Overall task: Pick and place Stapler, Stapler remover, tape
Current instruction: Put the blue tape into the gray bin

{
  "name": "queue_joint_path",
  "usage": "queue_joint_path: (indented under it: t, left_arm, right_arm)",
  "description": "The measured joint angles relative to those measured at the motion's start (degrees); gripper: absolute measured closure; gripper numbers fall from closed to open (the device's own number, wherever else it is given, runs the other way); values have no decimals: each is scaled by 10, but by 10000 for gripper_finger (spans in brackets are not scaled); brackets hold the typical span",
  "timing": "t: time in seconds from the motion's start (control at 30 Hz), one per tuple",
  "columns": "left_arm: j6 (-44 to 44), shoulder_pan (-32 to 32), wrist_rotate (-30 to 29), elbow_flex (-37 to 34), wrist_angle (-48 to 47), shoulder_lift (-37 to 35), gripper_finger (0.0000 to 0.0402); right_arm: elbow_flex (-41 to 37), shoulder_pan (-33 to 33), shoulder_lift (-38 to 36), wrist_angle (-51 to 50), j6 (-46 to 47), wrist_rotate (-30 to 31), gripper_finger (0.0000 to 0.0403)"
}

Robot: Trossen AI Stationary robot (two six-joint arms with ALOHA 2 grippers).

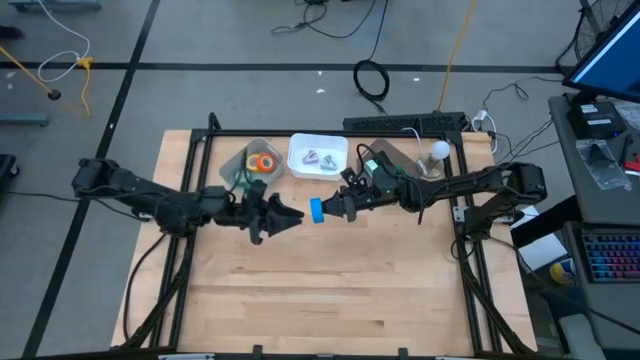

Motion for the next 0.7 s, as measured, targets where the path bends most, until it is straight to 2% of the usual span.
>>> queue_joint_path:
  t: [0.13, 0.4, 0.57, 0.7]
  left_arm:
    - [-11, 0, 0, 32, -34, 24, 229]
    - [-22, -1, 2, 63, -41, 62, 229]
    - [-29, -1, 0, 63, -58, 59, 229]
    - [-28, 0, -25, 63, -119, 37, 229]
  right_arm:
    - [0, 0, 0, 0, -3, 0, 367]
    - [0, 1, -1, 0, -13, -15, 367]
    - [0, 1, 0, -4, -14, -19, 367]
    - [0, 3, 0, 2, -14, -11, 367]
